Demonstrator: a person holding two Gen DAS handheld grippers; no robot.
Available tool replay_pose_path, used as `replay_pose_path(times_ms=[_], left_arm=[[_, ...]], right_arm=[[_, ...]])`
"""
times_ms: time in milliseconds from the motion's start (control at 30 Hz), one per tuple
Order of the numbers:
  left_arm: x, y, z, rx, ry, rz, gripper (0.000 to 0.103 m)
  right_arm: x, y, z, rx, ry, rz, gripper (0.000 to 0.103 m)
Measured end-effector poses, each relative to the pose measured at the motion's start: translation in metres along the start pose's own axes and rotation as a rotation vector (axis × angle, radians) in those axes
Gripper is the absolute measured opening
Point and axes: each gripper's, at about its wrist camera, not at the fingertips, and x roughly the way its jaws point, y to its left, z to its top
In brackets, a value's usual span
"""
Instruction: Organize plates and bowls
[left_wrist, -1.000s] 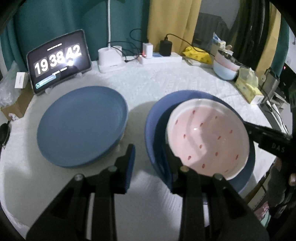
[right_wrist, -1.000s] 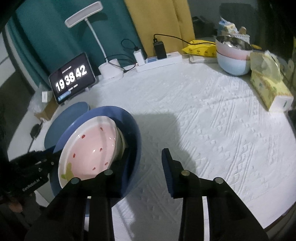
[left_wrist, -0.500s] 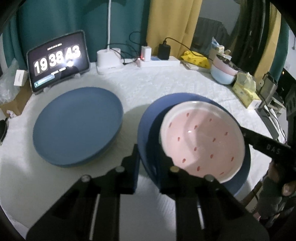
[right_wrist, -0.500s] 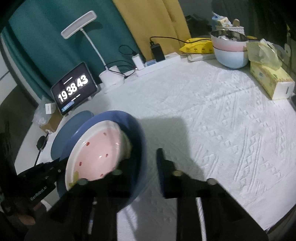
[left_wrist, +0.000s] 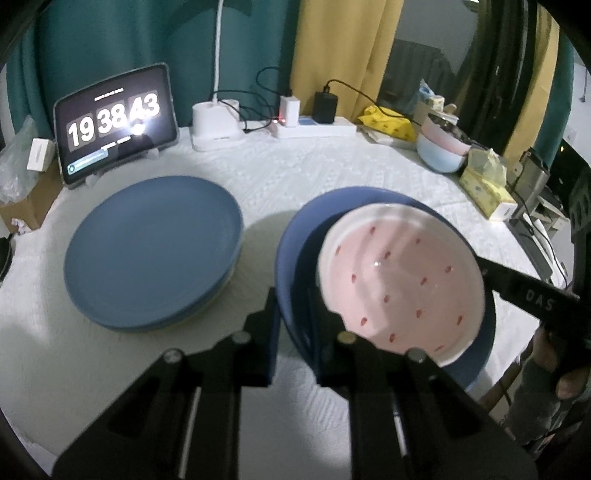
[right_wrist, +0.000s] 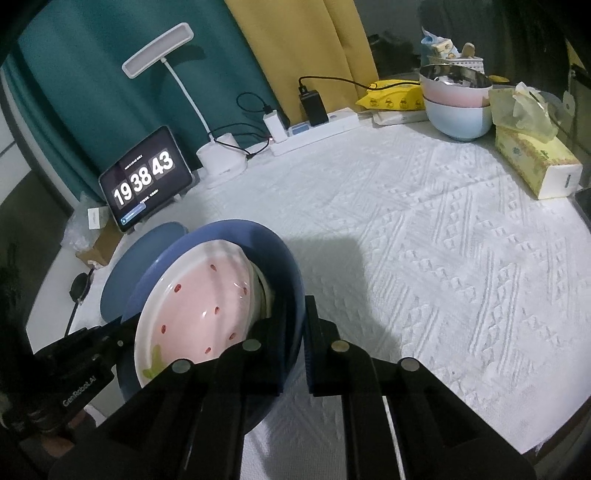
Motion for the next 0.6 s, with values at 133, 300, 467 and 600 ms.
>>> replay_pose_path(times_ms=[133,300,467,600], left_arm=[[-0.001,0.001,0.0,-0.002,-0.002,-0.008,0.012],[-0.004,0.001,0.001,0.0,-0.012,-0.015,0.012],[-0.01,0.001,0.005,0.0,-0.029,-0.02,0.012],[-0.013,0.003,0.008,-0.002,-0.037,-0.023,0.012]], right_arm=[[-0.002,0.002,0.0,-0.007,-0.005,-0.012,0.009],[-0.007,0.006,0.002,-0.014,-0.017,-0.02,0.009],[-0.012,0.009,0.008,-0.017,-0.029,-0.022,0.009],[-0.015,0.013,0.011,-0.021,-0.035,-0.022,0.009]])
